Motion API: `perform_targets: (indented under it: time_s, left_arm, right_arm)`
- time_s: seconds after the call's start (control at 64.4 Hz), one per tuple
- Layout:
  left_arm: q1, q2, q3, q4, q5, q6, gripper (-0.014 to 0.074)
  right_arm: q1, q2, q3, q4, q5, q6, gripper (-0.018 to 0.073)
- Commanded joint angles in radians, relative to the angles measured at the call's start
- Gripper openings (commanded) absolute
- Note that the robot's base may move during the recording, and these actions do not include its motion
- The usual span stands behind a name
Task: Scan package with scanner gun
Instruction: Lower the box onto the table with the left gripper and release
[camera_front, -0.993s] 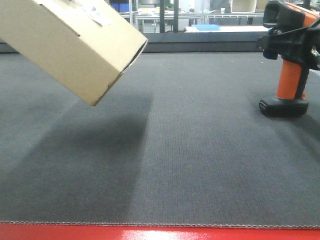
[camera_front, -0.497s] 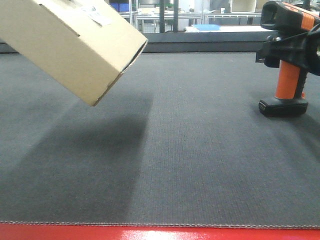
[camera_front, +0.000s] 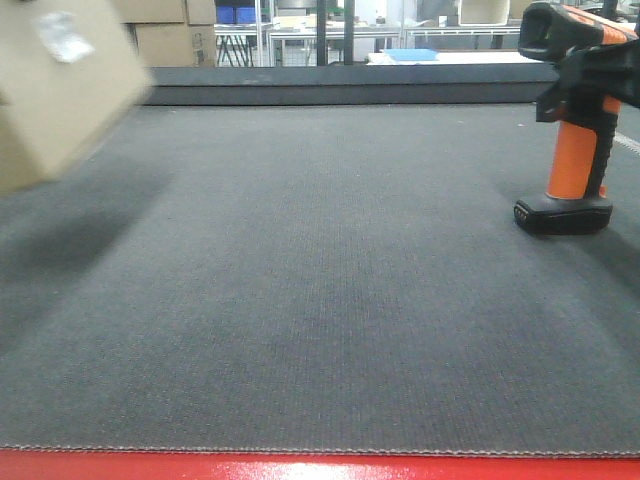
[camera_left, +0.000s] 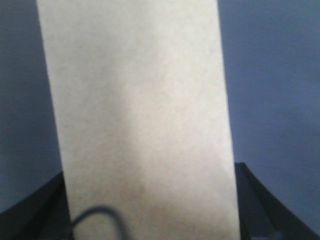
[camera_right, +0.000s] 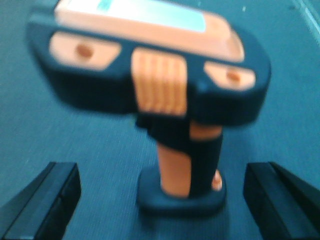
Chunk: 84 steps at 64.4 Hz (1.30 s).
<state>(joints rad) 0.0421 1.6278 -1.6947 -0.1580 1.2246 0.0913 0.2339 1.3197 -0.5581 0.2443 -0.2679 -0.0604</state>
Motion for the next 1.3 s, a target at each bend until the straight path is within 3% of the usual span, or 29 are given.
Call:
perform_targets:
  time_s: [0.0, 0.124, 0.264, 0.341, 0.497, 0.745, 0.838, 0.946, 1.04, 1.117, 1.288]
  left_arm:
    - [-0.005, -0.016, -0.031, 0.148, -0.003, -0.022, -0.0111]
    - [-0.005, 0.005, -0.031, 0.298, -0.003, -0.022, -0.0111]
    - [-0.005, 0.057, -0.031, 0.327, -0.003, -0.022, -0.0111]
    - [-0.005, 0.088, -0.031, 0.318, -0.003, -0.022, -0.0111]
    - [-0.005, 0.149, -0.031, 0.262, -0.003, -0.021, -0.0111]
    - [-0.005, 0.189, -0.018, 0.243, -0.065, -0.021, -0.0108]
    - [-0.005, 0.188, -0.014, 0.225, -0.063, -0.021, -0.0035]
    - [-0.005, 0.187, -0.014, 0.215, -0.061, -0.021, 0.0156]
    - [-0.005, 0.181, -0.014, 0.215, -0.045, -0.021, 0.0383]
    - [-0.005, 0.167, -0.014, 0.215, -0.033, -0.021, 0.0628]
    - [-0.005, 0.099, -0.014, 0.215, -0.012, -0.021, 0.0527]
  right_arm:
    - [-0.004, -0.063, 0.004, -0.001, 0.093, -0.010, 0.0571]
    - [-0.004, -0.154, 0.004, -0.001, 0.186, -0.010, 0.0570]
    - [-0.004, -0.279, 0.004, -0.001, 0.268, -0.010, 0.0460]
    - [-0.004, -0.343, 0.004, -0.001, 0.310, -0.010, 0.0304]
    - [-0.004, -0.469, 0.002, -0.064, 0.398, -0.010, -0.0171]
    - [-0.033, -0.544, -0.002, -0.128, 0.438, -0.010, -0.0153]
    - [-0.081, -0.544, -0.023, -0.133, 0.468, -0.010, -0.0153]
    - [-0.139, -0.544, -0.070, -0.170, 0.507, -0.010, -0.0153]
    - [-0.183, -0.544, -0.109, -0.192, 0.530, -0.010, -0.0153]
    - [-0.206, -0.544, -0.133, -0.199, 0.558, -0.010, -0.0153]
    - [-0.210, -0.544, -0.134, -0.201, 0.602, -0.010, -0.0153]
